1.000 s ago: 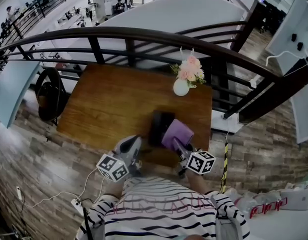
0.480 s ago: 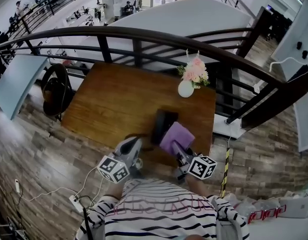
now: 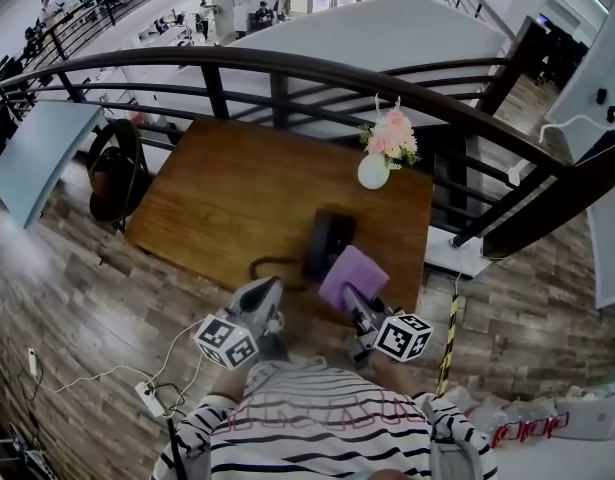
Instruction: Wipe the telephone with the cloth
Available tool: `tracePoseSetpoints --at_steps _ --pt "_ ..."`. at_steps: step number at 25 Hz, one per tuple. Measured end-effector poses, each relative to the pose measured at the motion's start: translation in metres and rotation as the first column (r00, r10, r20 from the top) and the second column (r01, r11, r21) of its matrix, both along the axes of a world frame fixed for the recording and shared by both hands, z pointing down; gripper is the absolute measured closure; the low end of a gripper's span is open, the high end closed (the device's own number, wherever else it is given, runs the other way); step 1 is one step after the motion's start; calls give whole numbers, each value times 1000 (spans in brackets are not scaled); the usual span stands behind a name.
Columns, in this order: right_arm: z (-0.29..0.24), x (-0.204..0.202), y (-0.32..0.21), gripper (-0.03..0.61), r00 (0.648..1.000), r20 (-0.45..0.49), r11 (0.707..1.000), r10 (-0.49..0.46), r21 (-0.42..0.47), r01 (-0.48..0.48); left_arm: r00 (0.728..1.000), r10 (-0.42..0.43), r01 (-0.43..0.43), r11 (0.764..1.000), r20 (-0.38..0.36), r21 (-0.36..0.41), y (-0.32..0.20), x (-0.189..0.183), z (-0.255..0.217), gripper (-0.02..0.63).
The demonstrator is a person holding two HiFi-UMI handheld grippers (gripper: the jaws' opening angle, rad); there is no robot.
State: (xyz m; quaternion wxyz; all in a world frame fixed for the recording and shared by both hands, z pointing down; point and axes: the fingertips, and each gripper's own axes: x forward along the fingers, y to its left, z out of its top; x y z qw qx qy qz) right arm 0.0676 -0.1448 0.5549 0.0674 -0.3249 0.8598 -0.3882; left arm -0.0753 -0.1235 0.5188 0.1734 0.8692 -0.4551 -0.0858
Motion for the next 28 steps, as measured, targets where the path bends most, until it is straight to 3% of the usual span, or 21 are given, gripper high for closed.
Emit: tracePoseSetpoints --at_steps 28 --pt "4 4 21 531 1000 10 1000 -5 -5 5 1000 -9 9 1000 -5 4 27 6 3 614"
